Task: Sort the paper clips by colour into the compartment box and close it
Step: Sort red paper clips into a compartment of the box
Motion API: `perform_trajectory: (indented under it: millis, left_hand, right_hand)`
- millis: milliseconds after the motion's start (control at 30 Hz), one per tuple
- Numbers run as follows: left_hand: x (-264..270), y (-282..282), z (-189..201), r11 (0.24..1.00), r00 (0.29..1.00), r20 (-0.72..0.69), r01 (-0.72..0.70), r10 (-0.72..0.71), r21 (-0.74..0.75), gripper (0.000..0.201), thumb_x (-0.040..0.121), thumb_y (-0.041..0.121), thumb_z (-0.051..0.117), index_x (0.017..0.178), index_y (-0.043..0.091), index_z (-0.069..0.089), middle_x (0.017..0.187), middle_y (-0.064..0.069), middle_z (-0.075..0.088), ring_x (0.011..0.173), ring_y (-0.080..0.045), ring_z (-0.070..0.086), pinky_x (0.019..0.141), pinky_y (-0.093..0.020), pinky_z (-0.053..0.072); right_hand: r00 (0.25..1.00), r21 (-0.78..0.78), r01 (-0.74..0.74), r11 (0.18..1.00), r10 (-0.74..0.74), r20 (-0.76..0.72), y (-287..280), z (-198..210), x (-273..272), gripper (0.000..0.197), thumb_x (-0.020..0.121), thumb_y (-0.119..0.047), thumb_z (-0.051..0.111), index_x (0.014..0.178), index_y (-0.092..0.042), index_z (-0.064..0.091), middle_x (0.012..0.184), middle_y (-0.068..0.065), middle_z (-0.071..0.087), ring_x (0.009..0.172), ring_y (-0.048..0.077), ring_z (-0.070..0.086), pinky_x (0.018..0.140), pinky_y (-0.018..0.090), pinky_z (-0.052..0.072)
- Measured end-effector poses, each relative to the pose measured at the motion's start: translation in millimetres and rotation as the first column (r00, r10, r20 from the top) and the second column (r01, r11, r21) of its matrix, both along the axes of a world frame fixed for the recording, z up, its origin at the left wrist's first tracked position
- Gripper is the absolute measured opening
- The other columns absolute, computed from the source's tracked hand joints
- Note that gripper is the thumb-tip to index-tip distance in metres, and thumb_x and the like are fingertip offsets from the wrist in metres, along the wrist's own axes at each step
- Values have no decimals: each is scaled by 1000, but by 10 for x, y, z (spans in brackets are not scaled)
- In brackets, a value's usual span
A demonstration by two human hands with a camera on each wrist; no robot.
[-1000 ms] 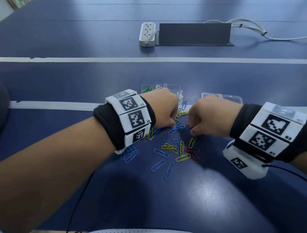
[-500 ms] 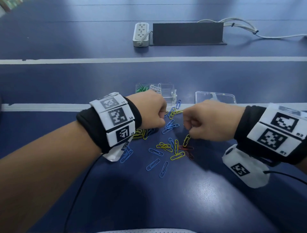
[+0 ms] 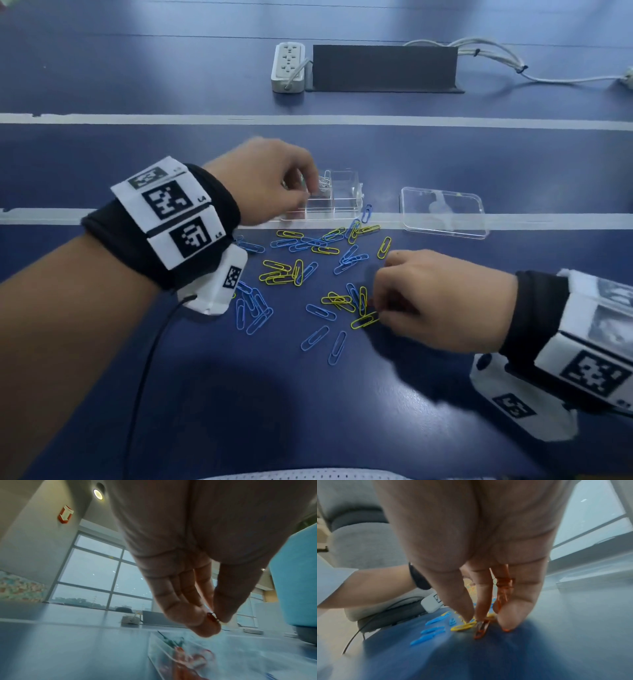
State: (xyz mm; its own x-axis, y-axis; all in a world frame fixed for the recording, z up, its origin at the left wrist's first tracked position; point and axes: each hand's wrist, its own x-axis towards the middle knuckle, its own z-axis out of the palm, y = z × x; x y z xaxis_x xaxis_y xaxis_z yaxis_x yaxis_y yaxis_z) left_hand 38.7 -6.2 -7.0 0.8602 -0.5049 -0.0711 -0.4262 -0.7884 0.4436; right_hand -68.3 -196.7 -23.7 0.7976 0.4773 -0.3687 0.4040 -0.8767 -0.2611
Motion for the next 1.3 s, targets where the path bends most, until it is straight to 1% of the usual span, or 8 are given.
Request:
perform_trajectory:
  millis: [133, 267, 433, 667, 867, 1033, 1167, 1300]
  left_hand:
    - [149, 91, 10, 997, 992, 103, -81, 80, 10, 19, 80, 9, 60, 88, 23, 69, 80, 5, 66, 64, -6, 54, 75, -21, 41]
    - [193, 116, -40, 995, 990, 115, -84, 77, 56, 25, 80, 5, 59, 94, 21, 71, 80, 3, 64, 71, -15, 55, 80, -25, 47]
    - [164, 73, -106, 998, 993, 118, -33, 28, 47, 24, 79, 7, 61, 98, 21, 69, 77, 5, 63, 71, -13, 54, 80, -23, 46]
    - [192, 172, -116, 998, 991, 113, -68, 66, 12, 19, 81, 16, 66, 99, 22, 68, 86, 4, 64, 75, -14, 58, 81, -24, 46]
    - [188, 310, -202, 976, 987, -2, -161, 163, 148, 36, 89, 27, 56, 125, 24, 50, 120, -3, 62, 106, -24, 60, 97, -35, 45]
    - [170, 345, -215, 965, 983, -56, -157, 172, 209, 31, 89, 21, 50, 120, 19, 45, 112, 0, 68, 108, -23, 58, 97, -36, 44]
    - [145, 317, -200, 962, 991, -30, -120, 131, 245, 28, 86, 22, 53, 113, 17, 48, 112, -3, 67, 106, -26, 58, 91, -33, 46]
    - [139, 252, -165, 951, 995, -11, -92, 100, 295, 28, 88, 29, 53, 113, 15, 48, 114, -11, 63, 105, -33, 58, 81, -31, 42]
  right_hand:
    - [1000, -67, 5, 998, -7, -29, 34, -12, 25, 17, 82, -29, 64, 97, -23, 62, 94, -7, 43, 90, 16, 49, 86, 30, 44]
    - [1000, -59, -9, 998, 10, 10, 25, 5, 21, 18, 82, -16, 55, 95, -26, 62, 91, -8, 51, 89, 15, 49, 82, 27, 43]
    - [999, -127, 6, 992, -1, 41, 65, 5, 26, 23, 78, -12, 50, 95, -27, 58, 101, -5, 61, 90, 19, 51, 71, 24, 36]
    - [997, -64, 48, 997, -43, 67, 135, 232, 242, 25, 75, -11, 55, 68, -33, 45, 61, -15, 50, 60, 5, 44, 57, 12, 32]
    - [986, 136, 126, 983, -139, 93, 430, 351, 653, 29, 76, -11, 57, 101, -25, 64, 80, -5, 62, 68, 15, 50, 70, 19, 37]
    - [969, 118, 164, 979, -182, 168, 748, 322, 1004, 23, 80, -18, 58, 99, -25, 70, 66, -10, 50, 76, 18, 49, 72, 21, 37]
    - [961, 21, 170, 985, -170, 218, 928, 289, 1177, 26, 83, -15, 54, 101, -19, 72, 97, 6, 68, 92, 27, 61, 81, 29, 51]
    - [963, -46, 143, 989, -129, 237, 1005, 333, 1235, 28, 84, -13, 52, 107, -12, 68, 98, 10, 64, 85, 27, 53, 80, 29, 48]
